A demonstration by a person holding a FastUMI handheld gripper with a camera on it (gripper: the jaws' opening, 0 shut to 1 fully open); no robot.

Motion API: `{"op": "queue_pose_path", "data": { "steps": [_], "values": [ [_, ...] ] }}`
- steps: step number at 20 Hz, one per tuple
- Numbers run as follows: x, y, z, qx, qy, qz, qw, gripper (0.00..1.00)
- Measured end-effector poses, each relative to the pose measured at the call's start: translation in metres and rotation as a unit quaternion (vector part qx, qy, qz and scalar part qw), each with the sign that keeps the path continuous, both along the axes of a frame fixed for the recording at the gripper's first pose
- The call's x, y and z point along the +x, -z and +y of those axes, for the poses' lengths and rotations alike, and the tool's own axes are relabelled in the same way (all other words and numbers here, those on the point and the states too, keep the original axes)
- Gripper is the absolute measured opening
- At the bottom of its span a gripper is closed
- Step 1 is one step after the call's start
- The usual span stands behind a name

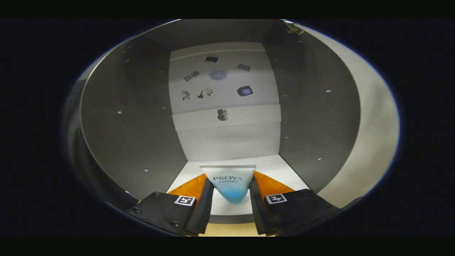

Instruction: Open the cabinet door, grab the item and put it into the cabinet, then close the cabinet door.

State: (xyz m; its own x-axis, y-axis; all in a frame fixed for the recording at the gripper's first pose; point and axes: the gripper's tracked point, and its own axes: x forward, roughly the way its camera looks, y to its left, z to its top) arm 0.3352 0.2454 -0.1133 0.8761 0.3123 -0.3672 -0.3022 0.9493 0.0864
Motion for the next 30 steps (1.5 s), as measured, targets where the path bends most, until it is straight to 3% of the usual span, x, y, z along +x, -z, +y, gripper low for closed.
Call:
{"op": "queue_pose_path", "data": {
  "steps": [8,13,19,21,24,28,30],
  "values": [
    [0.023,0.05,0.017,-0.026,-0.017,0.043,0.999,0.58],
    [0.029,0.053,0.019,-0.027,-0.018,0.037,0.999,0.57],
    [0.029,0.05,0.016,-0.032,-0.015,0.029,0.999,0.67],
    [0.028,0.044,0.015,-0.033,-0.012,0.019,0.999,0.78],
    [0.025,0.034,0.014,-0.03,-0.011,0.003,0.999,0.84],
    [0.008,0.011,0.011,-0.02,-0.008,-0.028,0.999,0.97],
    [-0.009,-0.001,0.009,-0.008,-0.009,-0.039,0.999,0.97]
  ]
}}
